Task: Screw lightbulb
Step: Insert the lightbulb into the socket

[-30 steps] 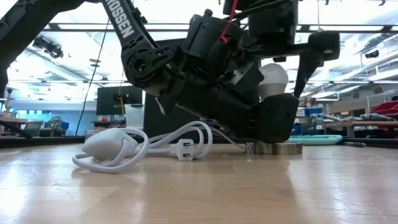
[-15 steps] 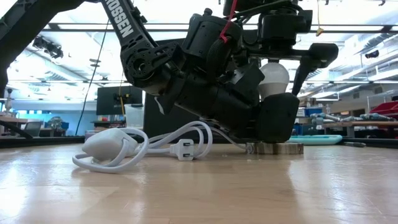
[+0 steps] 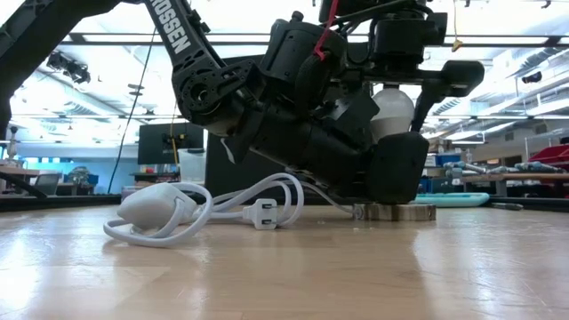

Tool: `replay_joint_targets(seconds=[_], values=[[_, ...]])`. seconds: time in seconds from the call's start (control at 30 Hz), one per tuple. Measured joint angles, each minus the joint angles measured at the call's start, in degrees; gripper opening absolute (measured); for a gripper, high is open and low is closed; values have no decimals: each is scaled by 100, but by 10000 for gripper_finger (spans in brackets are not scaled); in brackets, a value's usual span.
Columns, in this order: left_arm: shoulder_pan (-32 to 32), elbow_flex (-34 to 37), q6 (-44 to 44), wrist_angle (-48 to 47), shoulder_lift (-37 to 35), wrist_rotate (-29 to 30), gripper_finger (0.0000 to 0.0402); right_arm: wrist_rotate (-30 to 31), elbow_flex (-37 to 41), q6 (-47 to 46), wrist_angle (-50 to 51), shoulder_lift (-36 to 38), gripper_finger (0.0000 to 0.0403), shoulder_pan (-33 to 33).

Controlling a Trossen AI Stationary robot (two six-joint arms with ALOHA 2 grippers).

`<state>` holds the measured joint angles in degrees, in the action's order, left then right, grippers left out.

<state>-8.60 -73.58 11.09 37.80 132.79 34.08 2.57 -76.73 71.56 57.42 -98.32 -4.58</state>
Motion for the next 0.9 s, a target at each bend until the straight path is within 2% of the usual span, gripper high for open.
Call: replay_joint_targets(seconds=[0.23,0.53,0.73,0.9], values=[[0,0,35,2,0,11,206,-70,-2,-329,30,0,257,47],[0,0,32,2,0,15,206,-76,-2,-1093,-5,0,269,48],[2,-1,31,0,0,29,206,-42,-2,-1926,-31,0,260,48],[2,0,28,0,0,59,206,-5,0,-2830,-91,0,273,48]])
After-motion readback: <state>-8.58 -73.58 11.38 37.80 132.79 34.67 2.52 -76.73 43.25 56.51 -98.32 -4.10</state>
